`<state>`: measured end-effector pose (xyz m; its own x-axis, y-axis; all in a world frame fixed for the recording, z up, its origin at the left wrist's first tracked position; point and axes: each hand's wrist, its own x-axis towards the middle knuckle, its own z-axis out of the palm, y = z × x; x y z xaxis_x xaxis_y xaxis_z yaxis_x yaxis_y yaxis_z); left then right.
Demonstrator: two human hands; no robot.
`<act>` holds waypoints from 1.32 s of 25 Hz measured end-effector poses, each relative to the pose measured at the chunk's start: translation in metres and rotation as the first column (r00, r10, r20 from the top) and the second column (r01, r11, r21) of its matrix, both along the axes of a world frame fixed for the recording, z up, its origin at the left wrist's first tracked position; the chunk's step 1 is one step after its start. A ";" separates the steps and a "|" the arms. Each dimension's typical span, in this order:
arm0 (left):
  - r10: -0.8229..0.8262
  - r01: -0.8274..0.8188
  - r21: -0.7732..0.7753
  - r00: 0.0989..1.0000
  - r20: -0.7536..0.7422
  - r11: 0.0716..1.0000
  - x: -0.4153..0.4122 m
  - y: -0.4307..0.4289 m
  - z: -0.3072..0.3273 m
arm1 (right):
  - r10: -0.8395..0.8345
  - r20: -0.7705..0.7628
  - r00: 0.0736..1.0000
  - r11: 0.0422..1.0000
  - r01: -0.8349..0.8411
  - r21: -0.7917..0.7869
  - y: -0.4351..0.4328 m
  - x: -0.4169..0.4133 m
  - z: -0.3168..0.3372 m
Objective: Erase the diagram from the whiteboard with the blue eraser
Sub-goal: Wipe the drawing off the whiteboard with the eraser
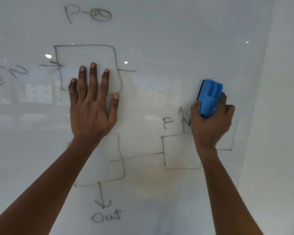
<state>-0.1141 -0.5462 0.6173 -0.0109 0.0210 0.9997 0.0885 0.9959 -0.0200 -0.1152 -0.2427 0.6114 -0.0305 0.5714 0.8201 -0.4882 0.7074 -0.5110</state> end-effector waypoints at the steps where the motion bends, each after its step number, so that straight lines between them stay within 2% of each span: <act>1: 0.002 -0.002 0.000 1.000 0.003 1.000 0.000 0.000 0.000 | 0.013 -0.007 1.000 1.000 -0.013 0.011 -0.015 0.002 -0.001; 3: 0.001 -0.001 -0.001 1.000 0.000 1.000 -0.001 0.000 -0.001 | 0.042 -0.041 0.998 0.983 -0.034 0.180 -0.053 0.006 -0.017; 5: -0.010 0.010 -0.009 1.000 -0.007 1.000 -0.002 -0.003 -0.002 | 0.028 -0.066 0.997 0.901 0.004 0.434 -0.081 0.009 -0.047; 7: -0.019 0.018 -0.026 1.000 -0.017 0.999 -0.003 -0.006 -0.003 | -0.052 -0.091 0.995 0.824 0.094 0.559 -0.073 0.007 -0.067; 9: -0.026 0.024 -0.034 0.999 -0.040 0.999 -0.004 -0.008 -0.003 | -0.127 -0.084 0.988 0.863 0.152 0.483 -0.035 0.002 -0.073; 11: -0.024 0.023 -0.026 0.998 -0.058 0.999 -0.006 -0.007 -0.004 | -0.148 -0.022 0.989 0.962 0.149 0.229 0.008 0.000 -0.067; 13: -0.013 0.012 -0.016 0.997 -0.076 1.000 -0.008 -0.003 -0.004 | -0.101 0.029 0.994 0.994 0.102 -0.031 0.029 -0.001 -0.052; 14: -0.012 0.011 -0.013 0.997 -0.077 1.000 -0.008 -0.002 -0.004 | -0.084 0.023 0.996 0.993 0.086 -0.086 0.023 -0.002 -0.046; 15: -0.016 0.015 -0.012 0.997 -0.073 1.000 -0.008 -0.001 -0.005 | -0.066 -0.005 0.998 0.996 0.066 -0.059 0.008 -0.003 -0.044; 17: -0.026 0.026 -0.016 0.998 -0.059 1.000 -0.007 -0.002 -0.005 | -0.009 -0.064 0.998 0.977 0.022 0.212 -0.037 -0.001 -0.051; 19: -0.038 0.037 -0.026 0.999 -0.032 0.999 -0.006 -0.006 -0.005 | -0.003 -0.107 0.994 0.835 0.061 0.546 -0.065 0.002 -0.068; 20: -0.045 0.044 -0.032 0.999 -0.024 0.999 -0.005 -0.007 -0.004 | -0.034 -0.125 0.992 0.768 0.106 0.631 -0.061 0.000 -0.072; 21: -0.049 0.048 -0.036 0.998 -0.028 0.998 -0.005 -0.008 -0.004 | -0.068 -0.137 0.988 0.756 0.140 0.640 -0.047 -0.002 -0.072; 22: -0.048 0.047 -0.036 0.998 -0.042 0.998 -0.005 -0.007 -0.004 | -0.101 -0.127 0.987 0.802 0.156 0.576 -0.026 -0.004 -0.071; 24: -0.033 0.031 -0.029 0.997 -0.074 0.999 -0.006 -0.005 -0.005 | -0.108 -0.030 0.994 0.966 0.112 0.233 0.014 -0.005 -0.064; 26: -0.024 0.023 -0.020 0.996 -0.084 1.000 -0.007 -0.003 -0.005 | -0.052 0.023 0.998 0.991 0.054 -0.123 0.028 -0.006 -0.052; 27: -0.025 0.023 -0.019 0.996 -0.082 1.000 -0.007 -0.002 -0.005 | -0.036 0.017 0.999 0.984 0.039 -0.173 0.019 -0.007 -0.049; 28: -0.026 0.024 -0.021 0.996 -0.082 0.999 -0.008 -0.002 -0.005 | -0.036 -0.015 0.999 0.993 0.035 -0.112 0.002 -0.007 -0.050; 30: -0.030 0.027 -0.030 0.997 -0.076 0.999 -0.008 -0.004 -0.005 | -0.015 -0.083 0.996 0.972 0.034 0.231 -0.042 -0.003 -0.071; 32: -0.041 0.039 -0.036 0.998 -0.053 0.999 -0.007 -0.007 -0.005 | -0.041 -0.123 0.992 0.814 0.104 0.571 -0.061 0.001 -0.102; 33: -0.046 0.044 -0.038 0.998 -0.053 0.998 -0.006 -0.008 -0.005 | -0.082 -0.143 0.986 0.752 0.156 0.641 -0.051 -0.001 -0.109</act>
